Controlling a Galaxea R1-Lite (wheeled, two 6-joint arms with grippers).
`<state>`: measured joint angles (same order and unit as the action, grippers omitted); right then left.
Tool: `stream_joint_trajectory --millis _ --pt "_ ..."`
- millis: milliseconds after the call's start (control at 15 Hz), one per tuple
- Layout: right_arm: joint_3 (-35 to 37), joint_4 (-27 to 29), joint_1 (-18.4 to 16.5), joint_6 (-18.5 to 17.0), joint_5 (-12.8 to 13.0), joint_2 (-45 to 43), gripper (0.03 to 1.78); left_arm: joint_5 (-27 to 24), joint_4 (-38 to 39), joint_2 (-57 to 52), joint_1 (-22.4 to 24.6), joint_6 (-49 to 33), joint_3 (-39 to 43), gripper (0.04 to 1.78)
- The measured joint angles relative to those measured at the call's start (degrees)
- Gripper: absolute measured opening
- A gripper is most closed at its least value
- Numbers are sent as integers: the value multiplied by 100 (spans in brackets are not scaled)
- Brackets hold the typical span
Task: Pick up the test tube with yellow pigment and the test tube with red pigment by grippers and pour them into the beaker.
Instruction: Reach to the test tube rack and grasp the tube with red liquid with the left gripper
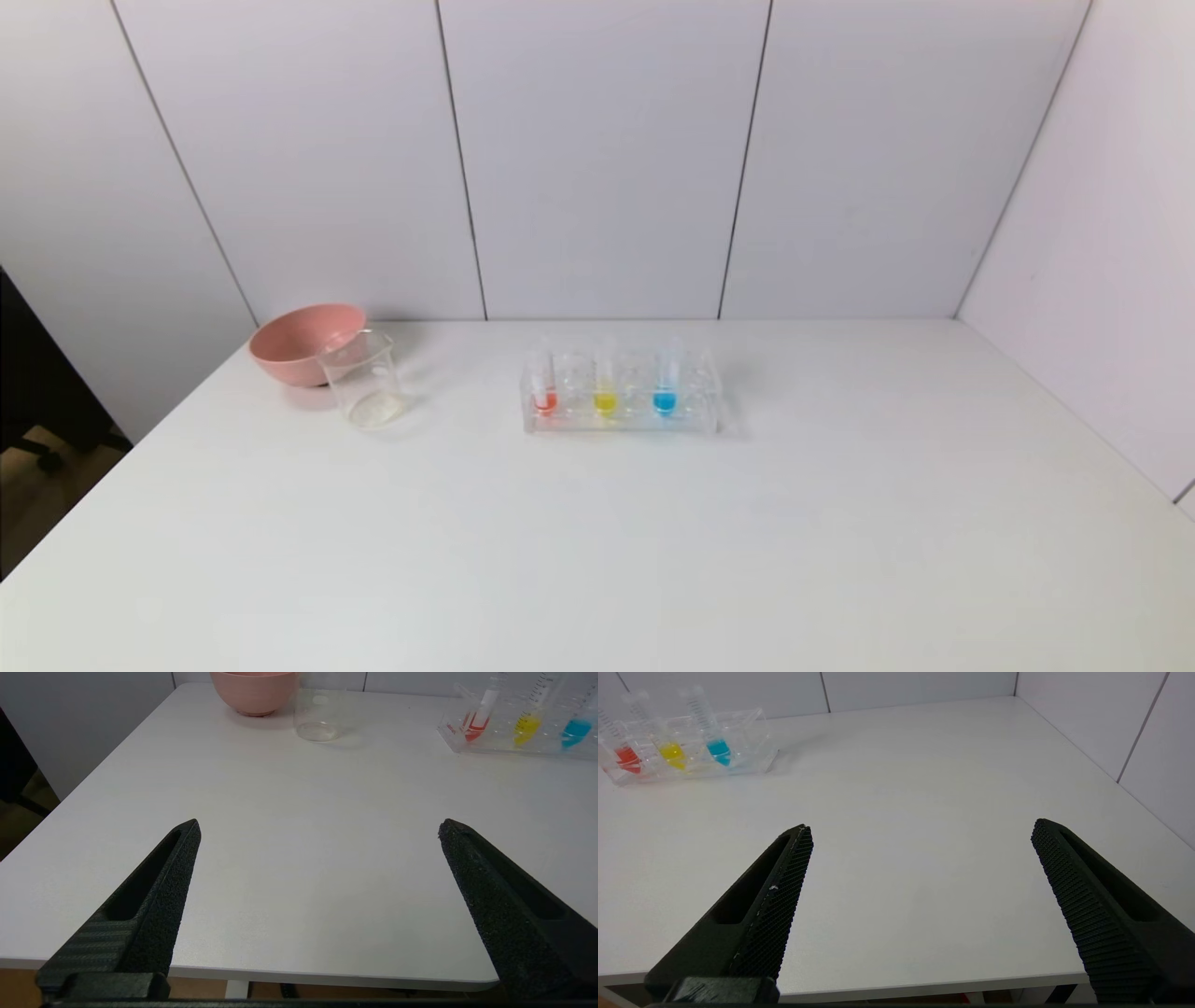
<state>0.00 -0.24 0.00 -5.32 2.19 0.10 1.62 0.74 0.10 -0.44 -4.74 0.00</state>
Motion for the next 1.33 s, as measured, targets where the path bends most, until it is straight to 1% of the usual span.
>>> stream_joint_trajectory --millis 867,1067,1200,1333 --pt "0 0 0 0 0 0 171 5 -85 1 0 102 -77 178" --pt "0 2 0 2 0 0 171 -228 -126 235 0 83 -525 178" --pt "0 0 0 2 0 0 171 -385 -37 649 -22 56 -840 178" --pt "0 0 0 0 0 0 171 -484 85 1145 -145 15 -1187 178"
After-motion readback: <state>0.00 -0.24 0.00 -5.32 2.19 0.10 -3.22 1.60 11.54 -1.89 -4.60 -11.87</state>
